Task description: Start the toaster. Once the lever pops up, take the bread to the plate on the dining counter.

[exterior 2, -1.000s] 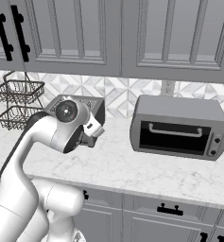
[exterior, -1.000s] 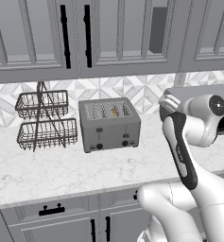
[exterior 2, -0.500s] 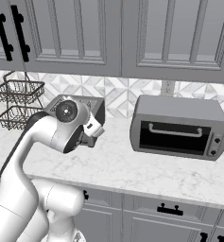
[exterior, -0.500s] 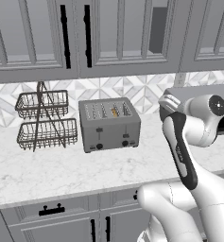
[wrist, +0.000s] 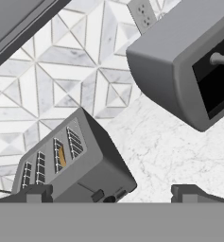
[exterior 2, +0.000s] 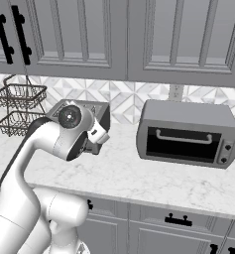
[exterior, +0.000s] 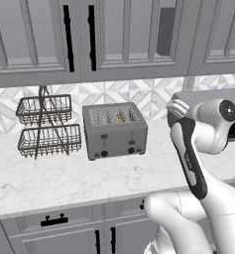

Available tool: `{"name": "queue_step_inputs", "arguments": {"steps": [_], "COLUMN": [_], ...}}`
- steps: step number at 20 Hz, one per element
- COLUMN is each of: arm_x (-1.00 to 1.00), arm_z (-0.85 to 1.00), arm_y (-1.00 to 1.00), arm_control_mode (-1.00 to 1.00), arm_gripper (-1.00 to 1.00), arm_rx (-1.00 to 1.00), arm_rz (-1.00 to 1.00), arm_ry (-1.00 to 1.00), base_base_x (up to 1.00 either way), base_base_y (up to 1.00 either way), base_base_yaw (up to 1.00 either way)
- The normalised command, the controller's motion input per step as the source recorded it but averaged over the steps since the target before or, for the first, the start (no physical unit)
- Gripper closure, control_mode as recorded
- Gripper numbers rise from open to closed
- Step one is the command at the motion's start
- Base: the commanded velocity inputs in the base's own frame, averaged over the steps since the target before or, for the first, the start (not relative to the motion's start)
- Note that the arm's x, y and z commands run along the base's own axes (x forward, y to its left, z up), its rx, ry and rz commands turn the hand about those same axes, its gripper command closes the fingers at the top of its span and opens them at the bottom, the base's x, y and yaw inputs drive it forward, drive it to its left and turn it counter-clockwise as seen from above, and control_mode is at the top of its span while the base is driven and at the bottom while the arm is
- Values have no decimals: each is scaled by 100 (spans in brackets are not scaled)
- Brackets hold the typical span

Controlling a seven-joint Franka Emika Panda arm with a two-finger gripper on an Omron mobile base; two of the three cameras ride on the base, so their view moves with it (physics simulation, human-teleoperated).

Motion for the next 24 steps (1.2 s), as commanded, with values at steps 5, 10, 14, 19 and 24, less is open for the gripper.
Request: {"name": "queue_step_inputs", "arguments": {"steps": [5, 10, 14, 19, 24], "arm_x": [0, 0, 0, 0, 0], "arm_z": [0, 0, 0, 0, 0], "arm_y": [0, 0, 0, 0, 0], "arm_control_mode": [-100, -100, -100, -100, -100], "arm_gripper": [-100, -100, -100, -100, -100], "arm_rx": [0, 0, 0, 0, 0], "arm_rz": [0, 0, 0, 0, 0], "arm_ry": [0, 0, 0, 0, 0], "base_base_x": [0, 0, 0, 0, 0], "base_base_y": [0, 0, 0, 0, 0], "base_base_yaw": [0, 0, 0, 0, 0]}}
